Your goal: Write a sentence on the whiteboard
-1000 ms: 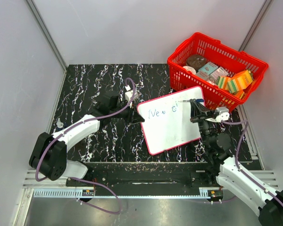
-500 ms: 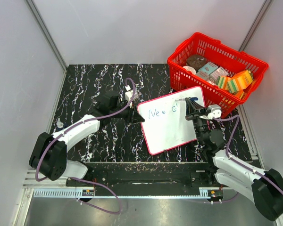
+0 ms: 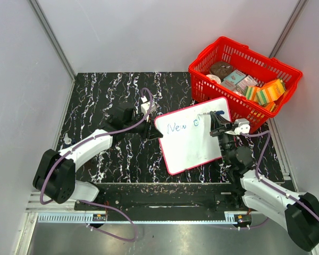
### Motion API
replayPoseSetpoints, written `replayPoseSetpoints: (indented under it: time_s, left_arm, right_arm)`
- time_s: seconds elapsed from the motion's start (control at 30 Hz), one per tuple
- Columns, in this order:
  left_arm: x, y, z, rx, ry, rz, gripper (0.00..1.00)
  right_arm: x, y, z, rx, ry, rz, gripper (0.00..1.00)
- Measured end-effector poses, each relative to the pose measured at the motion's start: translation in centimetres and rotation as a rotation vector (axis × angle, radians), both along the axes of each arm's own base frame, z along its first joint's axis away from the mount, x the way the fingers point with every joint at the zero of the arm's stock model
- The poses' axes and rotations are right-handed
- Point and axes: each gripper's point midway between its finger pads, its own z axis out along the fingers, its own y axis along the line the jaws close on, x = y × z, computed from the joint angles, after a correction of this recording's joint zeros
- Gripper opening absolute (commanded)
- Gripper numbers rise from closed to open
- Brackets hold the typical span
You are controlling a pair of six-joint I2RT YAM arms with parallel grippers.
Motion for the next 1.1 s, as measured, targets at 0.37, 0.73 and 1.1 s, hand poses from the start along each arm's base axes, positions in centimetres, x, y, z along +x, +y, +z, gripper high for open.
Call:
replayPoseSetpoints:
  time_s: [0.37,0.73,1.1]
  left_arm:
    - [0.1,0.1,-0.2,0.010,0.005,0.011,0.00]
    - [0.1,0.2,-0.4,0.017,0.009,0.016,0.00]
    - [0.1,0.3,-0.5,0.022,0.014,0.020,0.00]
  right_arm:
    - [-0.4,-0.5,-1.3,0.035,0.039,-0.004,0.00]
    - [-1.1,-1.0,-2.9,0.071,0.106,0.004,0.00]
    - [-1.3,-1.0,-3.7,0.079,0.139,0.010,0.00]
